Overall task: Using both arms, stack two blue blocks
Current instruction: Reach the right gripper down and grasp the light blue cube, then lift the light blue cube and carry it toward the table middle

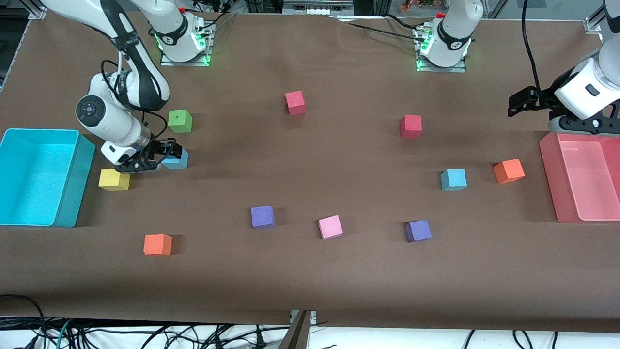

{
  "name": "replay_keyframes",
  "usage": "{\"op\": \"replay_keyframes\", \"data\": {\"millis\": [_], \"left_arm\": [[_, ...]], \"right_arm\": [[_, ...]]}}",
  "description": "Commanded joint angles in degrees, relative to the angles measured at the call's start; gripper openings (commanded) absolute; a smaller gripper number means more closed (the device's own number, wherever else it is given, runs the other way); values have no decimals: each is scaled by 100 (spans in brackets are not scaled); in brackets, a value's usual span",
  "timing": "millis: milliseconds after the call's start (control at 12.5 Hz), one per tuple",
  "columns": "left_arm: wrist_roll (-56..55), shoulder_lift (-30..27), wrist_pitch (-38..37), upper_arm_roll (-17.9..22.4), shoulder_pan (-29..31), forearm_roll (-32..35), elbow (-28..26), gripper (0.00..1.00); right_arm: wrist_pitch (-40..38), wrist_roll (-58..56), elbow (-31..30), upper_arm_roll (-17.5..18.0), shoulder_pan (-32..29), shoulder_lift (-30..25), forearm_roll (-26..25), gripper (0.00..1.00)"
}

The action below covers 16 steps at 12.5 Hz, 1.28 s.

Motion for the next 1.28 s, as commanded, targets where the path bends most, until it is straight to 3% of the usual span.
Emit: {"op": "replay_keyframes", "data": {"millis": [0,319,399,559,639,878,1198], "left_arm": [[-57,78,-108,-28,28,-120,193,100],[-49,78,-108,-28,28,-129,210,100],[-49,69,-108,-36,28,-129,219,100],[-49,69,-108,-45,28,-129,219,100],[-49,69,-108,-45,28,-129,219,100],[-49,78,-82,-37,28,-120,367,100],[-49,78,-46,-28,28,-137,386,100]], "right_arm": [[430,-6,-178,30,-5,136,50,100],[641,-14,-187,39,30,400,50,100],[668,-14,-187,30,38,435,42,94],[668,-23,-187,39,38,444,42,40],[642,-41,-170,39,38,418,33,35],[362,-146,-82,39,38,129,24,34],[-1172,-129,566,74,30,-399,24,34]]}}
